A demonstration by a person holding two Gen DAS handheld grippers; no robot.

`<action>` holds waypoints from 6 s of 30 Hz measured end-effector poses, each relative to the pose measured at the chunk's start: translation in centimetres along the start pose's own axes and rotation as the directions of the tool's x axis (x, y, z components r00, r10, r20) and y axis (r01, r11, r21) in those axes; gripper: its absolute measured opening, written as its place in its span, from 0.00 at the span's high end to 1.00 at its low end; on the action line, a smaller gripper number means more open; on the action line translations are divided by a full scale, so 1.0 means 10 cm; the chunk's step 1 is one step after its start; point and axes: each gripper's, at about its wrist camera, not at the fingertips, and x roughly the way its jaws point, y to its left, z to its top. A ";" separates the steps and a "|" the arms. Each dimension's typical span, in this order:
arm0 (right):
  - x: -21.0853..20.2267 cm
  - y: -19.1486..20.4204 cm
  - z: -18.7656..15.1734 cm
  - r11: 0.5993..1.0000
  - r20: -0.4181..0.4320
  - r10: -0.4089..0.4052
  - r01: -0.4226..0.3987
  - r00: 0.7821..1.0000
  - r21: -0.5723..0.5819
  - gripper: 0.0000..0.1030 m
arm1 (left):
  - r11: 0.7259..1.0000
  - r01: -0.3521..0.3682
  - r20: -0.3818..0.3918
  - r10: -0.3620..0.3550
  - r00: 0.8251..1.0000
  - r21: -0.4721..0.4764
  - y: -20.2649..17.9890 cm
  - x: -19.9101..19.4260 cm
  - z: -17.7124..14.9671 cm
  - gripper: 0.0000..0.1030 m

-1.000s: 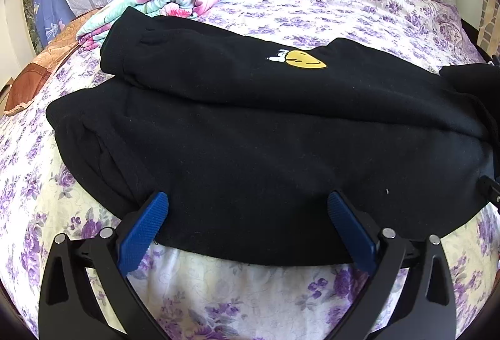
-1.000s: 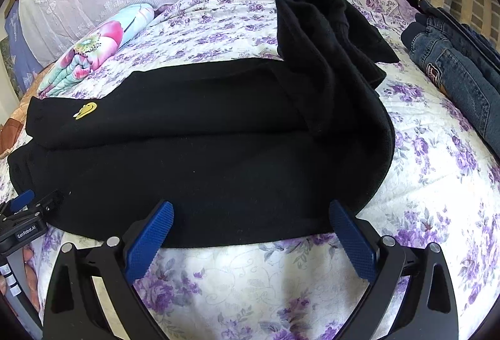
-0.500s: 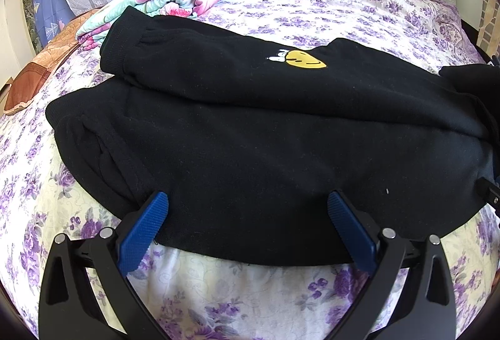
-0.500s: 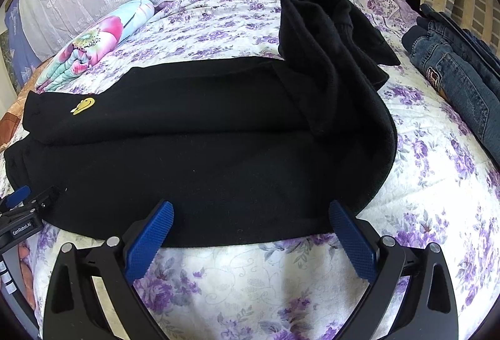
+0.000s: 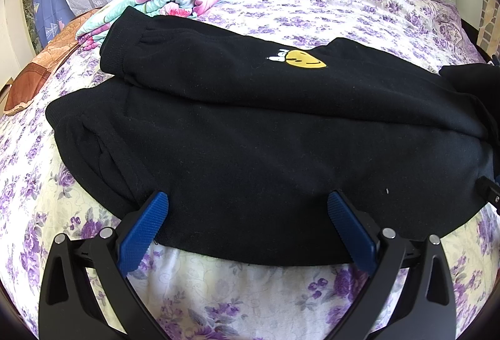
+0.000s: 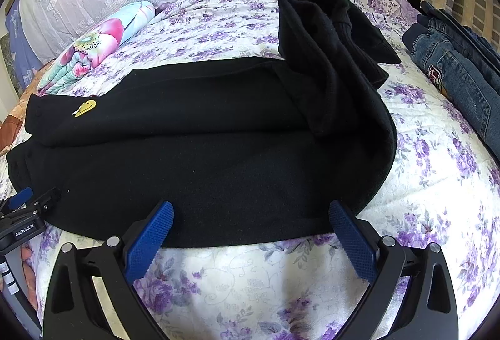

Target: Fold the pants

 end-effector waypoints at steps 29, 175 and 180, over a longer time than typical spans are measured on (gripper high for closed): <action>0.00 0.01 0.00 1.000 0.007 -0.003 0.003 1.000 0.006 0.03 | 1.000 0.000 0.000 0.000 1.000 0.000 0.00 0.00 0.00 0.04; -0.70 -2.51 0.52 0.739 0.402 -0.089 -0.211 0.911 0.640 0.33 | 0.894 0.132 0.056 -0.120 0.991 -0.428 2.30 0.29 0.55 0.07; -0.56 -2.08 0.32 0.656 0.384 0.304 -0.484 0.872 0.580 0.28 | 0.903 0.117 0.049 -0.106 0.993 -0.414 2.27 0.31 0.56 0.05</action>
